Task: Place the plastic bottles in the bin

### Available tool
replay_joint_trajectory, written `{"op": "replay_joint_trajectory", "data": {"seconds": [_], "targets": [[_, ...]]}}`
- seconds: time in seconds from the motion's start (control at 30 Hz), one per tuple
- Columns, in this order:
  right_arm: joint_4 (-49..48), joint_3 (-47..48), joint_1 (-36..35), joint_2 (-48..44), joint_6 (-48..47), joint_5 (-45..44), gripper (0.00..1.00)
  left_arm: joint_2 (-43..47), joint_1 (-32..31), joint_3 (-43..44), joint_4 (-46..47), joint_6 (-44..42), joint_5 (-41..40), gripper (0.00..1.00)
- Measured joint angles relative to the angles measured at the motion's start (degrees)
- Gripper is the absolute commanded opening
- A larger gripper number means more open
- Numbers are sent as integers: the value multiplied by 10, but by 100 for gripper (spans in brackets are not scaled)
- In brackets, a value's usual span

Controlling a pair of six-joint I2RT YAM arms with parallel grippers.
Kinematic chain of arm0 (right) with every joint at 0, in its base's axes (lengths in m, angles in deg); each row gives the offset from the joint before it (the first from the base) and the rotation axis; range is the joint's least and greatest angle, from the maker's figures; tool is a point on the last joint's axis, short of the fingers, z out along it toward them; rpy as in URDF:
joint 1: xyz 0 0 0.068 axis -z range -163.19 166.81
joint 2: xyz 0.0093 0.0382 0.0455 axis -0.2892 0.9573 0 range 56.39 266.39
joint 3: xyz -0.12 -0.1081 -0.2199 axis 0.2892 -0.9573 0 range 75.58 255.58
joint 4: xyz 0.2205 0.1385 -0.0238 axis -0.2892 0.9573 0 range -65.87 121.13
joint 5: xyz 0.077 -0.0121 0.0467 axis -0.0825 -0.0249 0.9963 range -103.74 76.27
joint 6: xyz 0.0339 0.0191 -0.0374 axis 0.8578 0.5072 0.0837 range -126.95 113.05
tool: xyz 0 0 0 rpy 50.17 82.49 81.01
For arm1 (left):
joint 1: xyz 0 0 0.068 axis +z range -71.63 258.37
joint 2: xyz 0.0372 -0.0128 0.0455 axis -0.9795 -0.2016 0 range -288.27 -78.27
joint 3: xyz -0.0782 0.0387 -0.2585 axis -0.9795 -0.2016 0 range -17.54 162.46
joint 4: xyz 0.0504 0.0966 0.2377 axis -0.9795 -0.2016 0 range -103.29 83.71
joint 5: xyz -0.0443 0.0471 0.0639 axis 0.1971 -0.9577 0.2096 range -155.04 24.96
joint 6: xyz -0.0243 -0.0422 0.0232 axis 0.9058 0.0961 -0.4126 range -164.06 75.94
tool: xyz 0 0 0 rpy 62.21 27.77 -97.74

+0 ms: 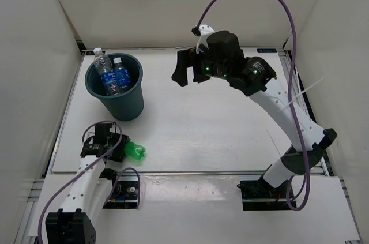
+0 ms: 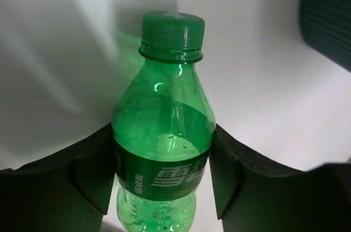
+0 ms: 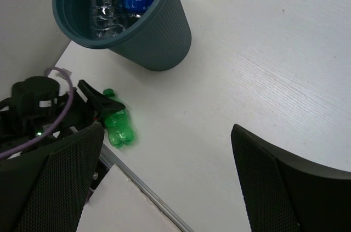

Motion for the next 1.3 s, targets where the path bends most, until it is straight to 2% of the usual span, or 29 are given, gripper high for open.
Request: {"op": "replay_joint_trajectory", "data": {"seconds": [0.13, 0.27, 0.4, 0.5, 0.6, 0.83, 0.97, 1.1, 1.17, 1.23, 1.27, 1.3], "targets": [[-1, -31, 9, -24, 2, 0, 100, 43, 3, 90, -121, 5, -4, 43], [-3, -95, 19, -60, 9, 0, 100, 64, 3, 282, -217, 9, -7, 41], [-1, -123, 23, -71, 13, 2, 100, 38, 3, 467, -282, -17, -42, 40], [-1, -125, 24, -72, 13, 5, 100, 13, 3, 542, -230, -76, -94, 41], [2, -118, 29, -70, 13, 17, 100, -32, 3, 555, -141, -143, -153, 41], [5, -70, 41, -57, 9, 37, 100, -310, -20, 652, -6, -278, -273, 41], [7, -73, 42, -57, 10, 40, 100, -397, -48, 658, 21, -332, -317, 42], [5, -80, 44, -57, 11, 42, 100, -409, -73, 620, 50, -359, -346, 52], [6, -82, 45, -57, 11, 42, 100, -407, -89, 595, 60, -367, -365, 75], [6, -82, 45, -57, 11, 42, 100, -405, -108, 572, 61, -375, -378, 94], [6, -82, 45, -57, 11, 42, 100, -403, -118, 561, 61, -378, -383, 100], [6, -82, 45, -57, 11, 42, 100, -400, -127, 555, 58, -381, -389, 100]]}}
